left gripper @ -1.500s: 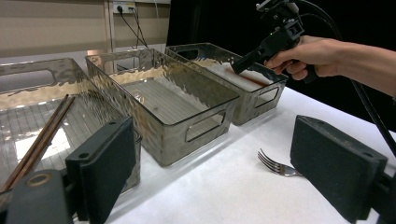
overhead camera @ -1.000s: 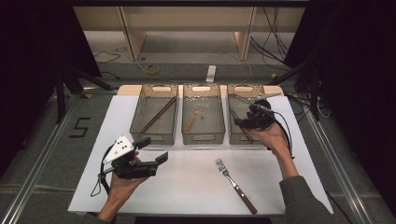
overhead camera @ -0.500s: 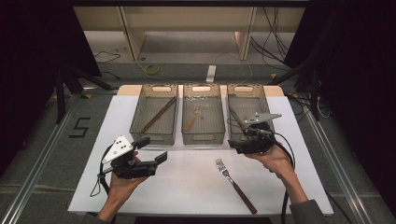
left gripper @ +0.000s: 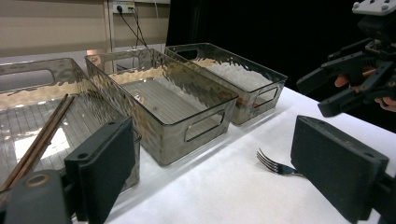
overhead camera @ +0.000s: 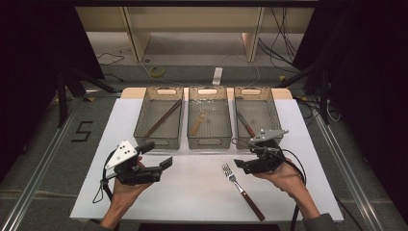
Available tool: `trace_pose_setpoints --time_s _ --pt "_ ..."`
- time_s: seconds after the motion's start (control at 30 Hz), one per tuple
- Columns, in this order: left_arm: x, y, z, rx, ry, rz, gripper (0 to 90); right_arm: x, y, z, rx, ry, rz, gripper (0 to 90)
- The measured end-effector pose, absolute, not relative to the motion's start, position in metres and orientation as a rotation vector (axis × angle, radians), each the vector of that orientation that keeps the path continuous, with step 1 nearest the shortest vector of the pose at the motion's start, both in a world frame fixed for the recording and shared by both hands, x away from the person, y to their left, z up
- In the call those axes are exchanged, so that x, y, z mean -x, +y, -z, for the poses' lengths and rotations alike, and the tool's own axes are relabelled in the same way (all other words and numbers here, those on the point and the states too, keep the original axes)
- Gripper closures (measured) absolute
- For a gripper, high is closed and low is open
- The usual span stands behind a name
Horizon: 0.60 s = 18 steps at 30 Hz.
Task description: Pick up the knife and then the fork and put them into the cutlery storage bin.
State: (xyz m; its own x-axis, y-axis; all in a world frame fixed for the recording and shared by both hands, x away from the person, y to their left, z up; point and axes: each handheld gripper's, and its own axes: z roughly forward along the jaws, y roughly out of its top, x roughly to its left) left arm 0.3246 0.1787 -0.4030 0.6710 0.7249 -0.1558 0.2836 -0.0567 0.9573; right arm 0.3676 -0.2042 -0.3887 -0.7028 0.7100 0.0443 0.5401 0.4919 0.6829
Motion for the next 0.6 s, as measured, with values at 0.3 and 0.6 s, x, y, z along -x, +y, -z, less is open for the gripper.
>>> trace_pose_setpoints --time_s 0.3,0.6 --pt "-0.324 0.180 0.403 -1.635 0.837 -0.441 13.3 -0.356 -0.196 0.397 -1.031 2.558 -0.957 24.4" --pt "-0.324 0.180 0.402 -1.631 0.837 -0.446 13.3 -0.344 -0.198 0.410 -1.016 2.625 -0.848 24.3"
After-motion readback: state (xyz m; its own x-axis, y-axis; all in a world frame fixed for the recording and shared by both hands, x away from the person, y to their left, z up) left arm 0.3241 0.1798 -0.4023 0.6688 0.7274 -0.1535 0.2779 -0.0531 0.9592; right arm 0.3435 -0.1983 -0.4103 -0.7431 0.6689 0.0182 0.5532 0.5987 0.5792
